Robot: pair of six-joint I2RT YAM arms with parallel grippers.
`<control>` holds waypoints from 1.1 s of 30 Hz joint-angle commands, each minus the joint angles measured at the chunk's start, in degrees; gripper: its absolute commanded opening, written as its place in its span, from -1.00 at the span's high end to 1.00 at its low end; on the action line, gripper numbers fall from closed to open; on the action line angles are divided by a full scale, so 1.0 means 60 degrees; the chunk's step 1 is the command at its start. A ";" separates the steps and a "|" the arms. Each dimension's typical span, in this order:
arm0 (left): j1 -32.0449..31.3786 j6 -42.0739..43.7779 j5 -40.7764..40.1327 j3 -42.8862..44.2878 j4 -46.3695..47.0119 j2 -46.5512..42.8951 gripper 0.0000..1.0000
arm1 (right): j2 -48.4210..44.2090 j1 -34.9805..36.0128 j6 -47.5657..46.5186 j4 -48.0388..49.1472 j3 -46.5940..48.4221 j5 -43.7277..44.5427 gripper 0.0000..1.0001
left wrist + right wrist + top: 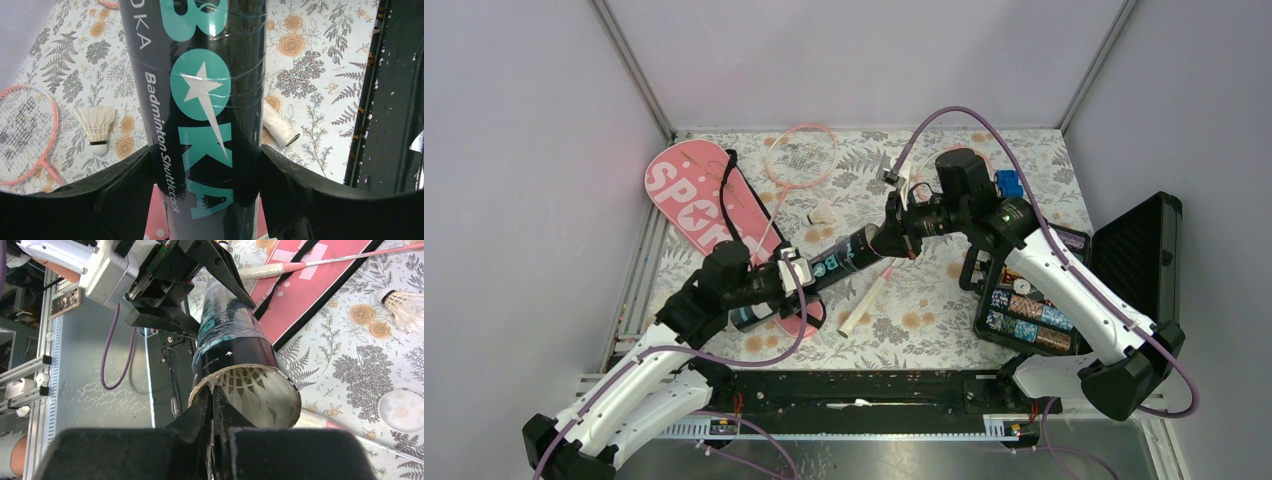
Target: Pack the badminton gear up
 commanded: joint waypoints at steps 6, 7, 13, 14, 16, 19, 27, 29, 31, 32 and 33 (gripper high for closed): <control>-0.0036 0.0093 0.0334 0.0510 0.0643 -0.0286 0.56 | 0.0018 0.0157 0.0569 0.0917 -0.0250 -0.0176 1.00; -0.0036 0.0079 0.0332 0.0503 0.0643 -0.0304 0.56 | 0.0029 0.0170 0.0623 0.0940 -0.0250 -0.0151 1.00; -0.0036 -0.0095 -0.0038 0.0466 0.0609 -0.0463 0.56 | -0.0218 0.0176 0.1281 0.0972 0.0007 0.0599 0.72; -0.0025 -0.0157 -0.0161 0.0457 0.0576 -0.0488 0.56 | -0.0306 0.0178 0.1436 0.0938 0.0081 0.0850 0.59; -0.0026 -0.0289 -0.0489 0.0438 0.0556 -0.0544 0.56 | -0.0528 0.0167 0.1726 0.0971 0.0157 0.1372 0.40; -0.0036 -0.0407 -0.1031 0.0342 0.0553 -0.0677 0.57 | -0.0825 0.0162 0.2064 0.0997 0.0249 0.2017 0.21; -0.0036 -0.0702 -0.2312 0.0038 0.0502 -0.1143 0.58 | -0.1890 0.0148 0.3848 0.2910 -0.0540 0.3406 -0.31; -0.0029 -0.0786 -0.2680 -0.0029 0.0584 -0.1270 0.59 | -0.1932 0.0139 0.4154 0.3471 -0.0896 0.4071 -0.29; -0.0033 -0.0764 -0.2816 -0.0105 0.0687 -0.1383 0.59 | -0.1751 0.0144 0.4303 0.3694 -0.0974 0.4246 -0.25; -0.0036 -0.0742 -0.2803 -0.0136 0.0723 -0.1423 0.59 | -0.1596 0.0146 0.4355 0.3702 -0.0928 0.4271 -0.23; -0.0036 -0.0727 -0.2741 -0.0151 0.0730 -0.1459 0.59 | -0.1465 0.0147 0.4418 0.3703 -0.0860 0.4312 -0.22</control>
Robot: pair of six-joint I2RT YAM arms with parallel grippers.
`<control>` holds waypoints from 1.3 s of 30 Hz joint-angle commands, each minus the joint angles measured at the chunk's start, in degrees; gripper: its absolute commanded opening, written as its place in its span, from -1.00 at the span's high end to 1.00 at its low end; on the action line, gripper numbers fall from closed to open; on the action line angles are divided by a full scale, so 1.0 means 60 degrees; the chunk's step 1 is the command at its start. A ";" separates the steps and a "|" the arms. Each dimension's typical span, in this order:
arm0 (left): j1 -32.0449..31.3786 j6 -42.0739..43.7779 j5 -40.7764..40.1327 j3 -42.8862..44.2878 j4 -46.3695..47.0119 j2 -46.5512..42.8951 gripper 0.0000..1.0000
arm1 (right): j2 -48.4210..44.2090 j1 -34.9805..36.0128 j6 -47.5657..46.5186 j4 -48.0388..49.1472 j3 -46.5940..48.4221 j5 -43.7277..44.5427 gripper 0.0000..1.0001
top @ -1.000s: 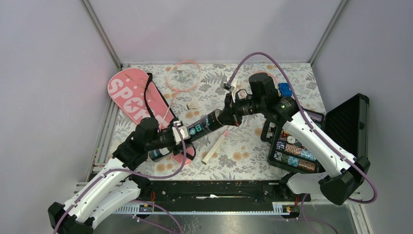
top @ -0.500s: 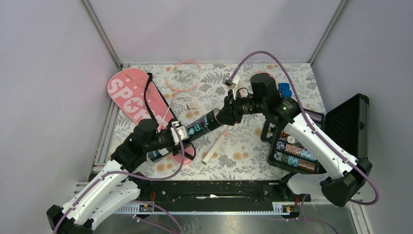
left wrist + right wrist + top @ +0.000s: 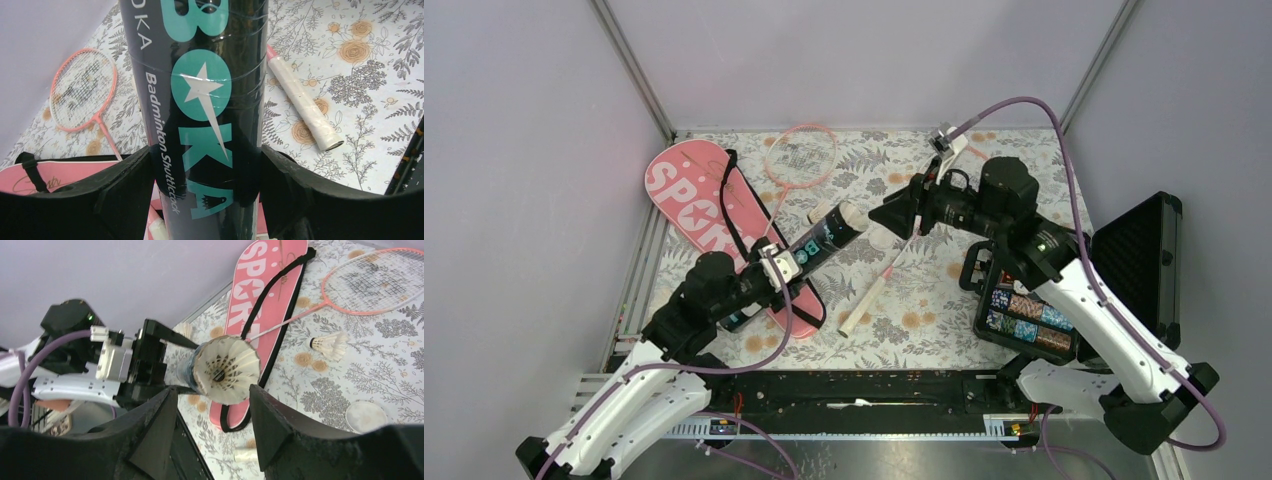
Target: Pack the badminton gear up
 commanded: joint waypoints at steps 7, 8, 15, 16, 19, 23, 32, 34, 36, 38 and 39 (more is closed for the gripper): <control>0.0011 0.0018 0.0250 -0.0030 0.0758 -0.0404 0.60 | 0.1333 0.0030 0.0646 0.0061 0.0914 0.0819 -0.43; 0.0011 0.0011 0.0289 -0.0030 0.0756 -0.0408 0.60 | 0.1455 0.0014 0.0564 -0.0167 0.1005 0.0810 -0.43; 0.0012 0.0046 0.0504 -0.0058 0.0808 -0.0529 0.60 | 0.1853 -0.0170 0.0184 -0.0990 0.1126 0.0541 -0.28; 0.0011 0.0053 0.0513 -0.0059 0.0837 -0.0526 0.60 | 0.1943 -0.0161 0.0181 -0.0994 0.1161 0.0409 -0.25; 0.0012 0.0050 0.0552 0.0006 0.0873 -0.0450 0.60 | 0.2315 -0.0173 0.0349 -0.0783 0.1159 -0.0087 -0.20; 0.0011 0.0036 0.0589 0.0050 0.0903 -0.0392 0.60 | 0.2593 -0.0159 0.0686 -0.0289 0.0951 -0.0493 -0.15; 0.0019 0.0037 0.0226 0.0013 0.0953 -0.0249 0.61 | 0.2850 -0.0169 0.1054 0.0057 0.0908 -0.0877 -0.28; 0.0019 -0.0024 0.0050 -0.0011 0.0923 -0.0209 0.61 | 0.2858 -0.0209 0.1154 0.0060 0.1088 -0.0965 -0.42; 0.0012 -0.0076 -0.0178 -0.0049 0.0921 -0.0215 0.61 | 0.2813 -0.0315 0.1381 0.0172 0.1165 -0.0966 -0.54; 0.0011 -0.0156 -0.0495 -0.0077 0.0889 -0.0243 0.61 | 0.2690 -0.0497 0.1723 0.0548 0.1021 -0.0894 -0.55; 0.0011 -0.0214 -0.0661 -0.0056 0.0833 -0.0270 0.62 | 0.2589 -0.0621 0.1966 0.0769 0.0899 -0.0835 -0.55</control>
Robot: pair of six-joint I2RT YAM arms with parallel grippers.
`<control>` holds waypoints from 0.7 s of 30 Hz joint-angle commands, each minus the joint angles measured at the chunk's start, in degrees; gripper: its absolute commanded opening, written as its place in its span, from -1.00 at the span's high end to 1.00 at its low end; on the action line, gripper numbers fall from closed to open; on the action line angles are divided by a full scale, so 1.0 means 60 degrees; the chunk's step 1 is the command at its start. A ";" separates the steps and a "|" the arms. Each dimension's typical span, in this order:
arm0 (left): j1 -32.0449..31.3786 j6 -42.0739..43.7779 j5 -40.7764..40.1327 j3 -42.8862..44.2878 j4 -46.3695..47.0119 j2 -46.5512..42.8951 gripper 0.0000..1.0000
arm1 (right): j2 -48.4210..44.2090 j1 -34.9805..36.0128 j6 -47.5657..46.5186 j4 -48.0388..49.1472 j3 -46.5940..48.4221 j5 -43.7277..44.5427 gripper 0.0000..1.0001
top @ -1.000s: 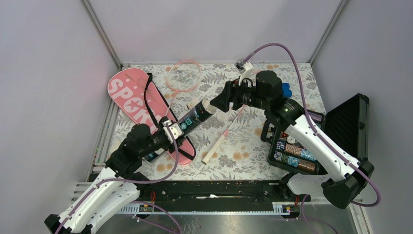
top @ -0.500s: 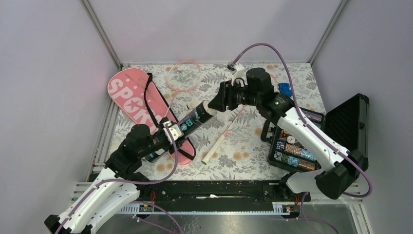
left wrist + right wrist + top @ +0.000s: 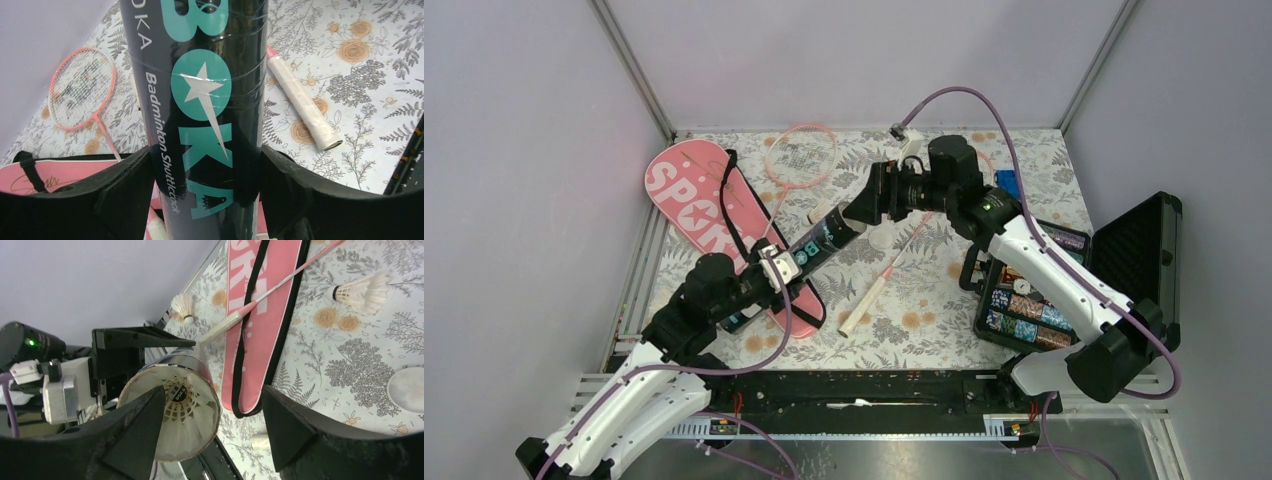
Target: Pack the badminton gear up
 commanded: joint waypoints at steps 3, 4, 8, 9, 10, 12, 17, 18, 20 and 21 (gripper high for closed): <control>0.0011 -0.0275 -0.1058 0.0176 0.0670 -0.0197 0.61 | -0.0580 -0.0827 0.1507 0.1979 -0.0435 -0.0034 -0.55; 0.0011 -0.0300 -0.1216 0.0158 0.0703 -0.0241 0.62 | -0.0598 -0.1005 0.1783 0.2286 -0.0630 -0.0033 -0.55; 0.0011 -0.0365 -0.2117 0.0145 0.0810 -0.0360 0.62 | -0.0325 -0.1442 0.2396 0.3341 -0.1338 0.0168 -0.49; 0.0013 -0.0368 -0.2349 0.0134 0.0830 -0.0402 0.62 | -0.0134 -0.1466 0.2394 0.3298 -0.1370 0.0291 -0.46; 0.0012 -0.0338 -0.2543 0.0101 0.0874 -0.0473 0.62 | 0.0120 -0.1478 0.2275 0.3260 -0.1351 0.0370 -0.42; 0.0015 -0.0275 -0.3003 0.0015 0.1009 -0.0668 0.62 | 0.0691 -0.1472 0.2020 0.3175 -0.1184 0.0422 -0.34; 0.0011 -0.0216 -0.3364 -0.0318 0.1468 -0.1297 0.61 | 0.2839 -0.1472 0.0746 0.1828 0.0627 0.0627 -0.18; 0.0011 -0.0221 -0.3348 -0.0363 0.1518 -0.1411 0.61 | 0.3268 -0.1472 0.0656 0.1646 0.0947 0.0672 -0.16; 0.0019 -0.0230 -0.3206 -0.0452 0.1608 -0.1652 0.61 | 0.4060 -0.1472 0.0753 0.1730 0.1372 0.0543 -0.10; 0.0012 -0.0253 -0.3121 -0.0495 0.1684 -0.1808 0.61 | 0.4406 -0.1461 0.0861 0.1872 0.1540 0.0451 -0.08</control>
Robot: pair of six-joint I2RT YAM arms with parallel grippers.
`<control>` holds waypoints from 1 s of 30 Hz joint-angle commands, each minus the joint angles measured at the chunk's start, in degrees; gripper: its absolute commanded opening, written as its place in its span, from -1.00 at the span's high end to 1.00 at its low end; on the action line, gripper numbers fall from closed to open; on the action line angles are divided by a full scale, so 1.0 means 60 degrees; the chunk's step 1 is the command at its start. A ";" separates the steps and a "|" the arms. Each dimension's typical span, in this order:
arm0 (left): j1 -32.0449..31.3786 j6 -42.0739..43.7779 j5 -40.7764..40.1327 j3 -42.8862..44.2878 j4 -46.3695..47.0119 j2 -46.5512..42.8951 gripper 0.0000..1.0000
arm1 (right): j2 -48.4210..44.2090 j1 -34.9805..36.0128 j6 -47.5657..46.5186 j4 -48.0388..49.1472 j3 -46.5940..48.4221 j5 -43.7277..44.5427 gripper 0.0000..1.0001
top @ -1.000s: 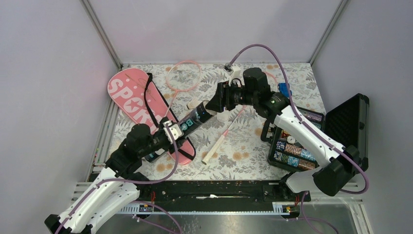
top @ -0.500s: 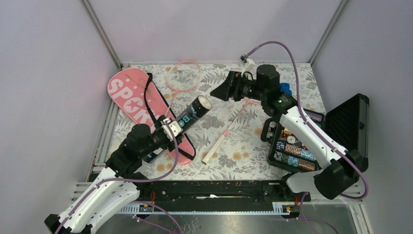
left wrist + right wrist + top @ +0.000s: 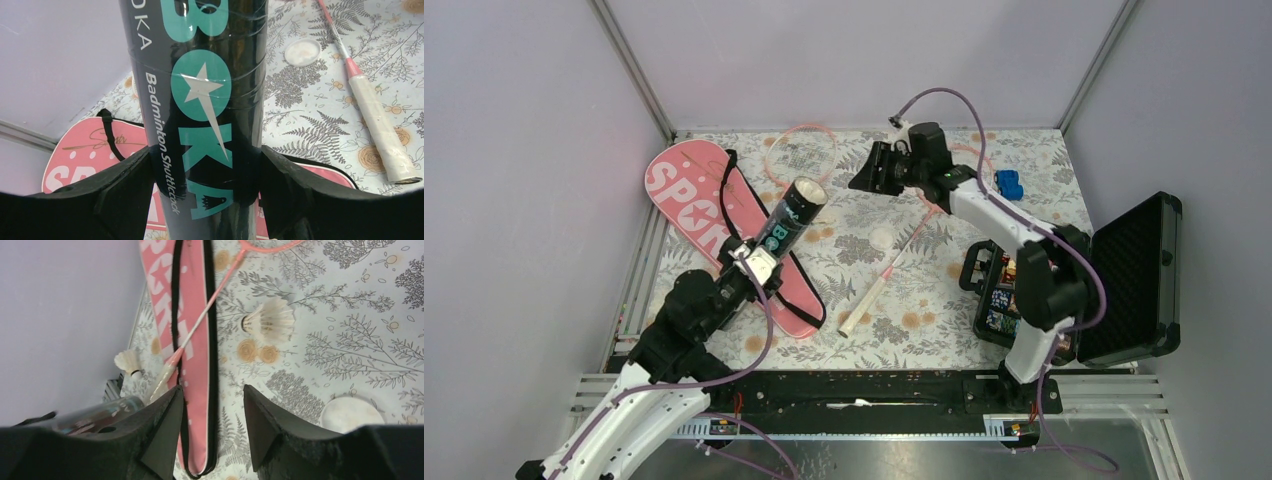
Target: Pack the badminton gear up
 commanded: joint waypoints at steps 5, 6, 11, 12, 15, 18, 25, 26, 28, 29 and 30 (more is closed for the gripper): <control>0.0011 -0.0069 -0.0015 -0.0202 0.1487 -0.0676 0.61 | 0.2590 0.0135 0.0004 0.0425 0.1885 -0.0152 -0.04; 0.0011 -0.0062 0.0001 -0.0217 0.1517 -0.0649 0.61 | 0.2879 0.0171 0.0103 0.0665 0.2072 -0.0211 -0.03; 0.0011 -0.0033 0.0166 -0.0176 0.1457 -0.0549 0.61 | 0.4178 0.0431 0.0652 0.1216 0.2786 -0.0451 0.00; 0.0011 -0.0028 0.0185 -0.0188 0.1451 -0.0567 0.61 | 0.4403 0.0492 0.0705 0.1210 0.2913 -0.0433 0.00; 0.0011 -0.0040 0.0208 -0.0225 0.1454 -0.0632 0.61 | 0.4959 0.0697 0.0683 0.1123 0.3275 -0.0403 0.00; 0.0011 -0.0041 0.0230 -0.0248 0.1463 -0.0657 0.61 | 0.5335 0.0869 0.0714 0.1081 0.3561 -0.0441 0.00; 0.0011 -0.0022 0.0281 -0.0234 0.1434 -0.0599 0.61 | 0.5380 0.0991 0.0596 0.1062 0.3574 -0.0354 0.47; 0.0013 -0.0019 0.0281 -0.0234 0.1424 -0.0595 0.61 | 0.5249 0.0987 0.0532 0.1087 0.3450 -0.0310 0.60; 0.0015 -0.0011 0.0281 -0.0248 0.1421 -0.0586 0.61 | 0.4867 0.0975 0.0375 0.1204 0.3111 -0.0222 0.77; 0.0012 -0.0018 0.0289 -0.0256 0.1423 -0.0568 0.61 | 0.4678 0.0977 0.0360 0.1269 0.2917 -0.0225 0.86; 0.0011 -0.0011 0.0314 -0.0262 0.1427 -0.0551 0.61 | 0.4449 0.0965 0.0316 0.1360 0.2747 -0.0246 0.96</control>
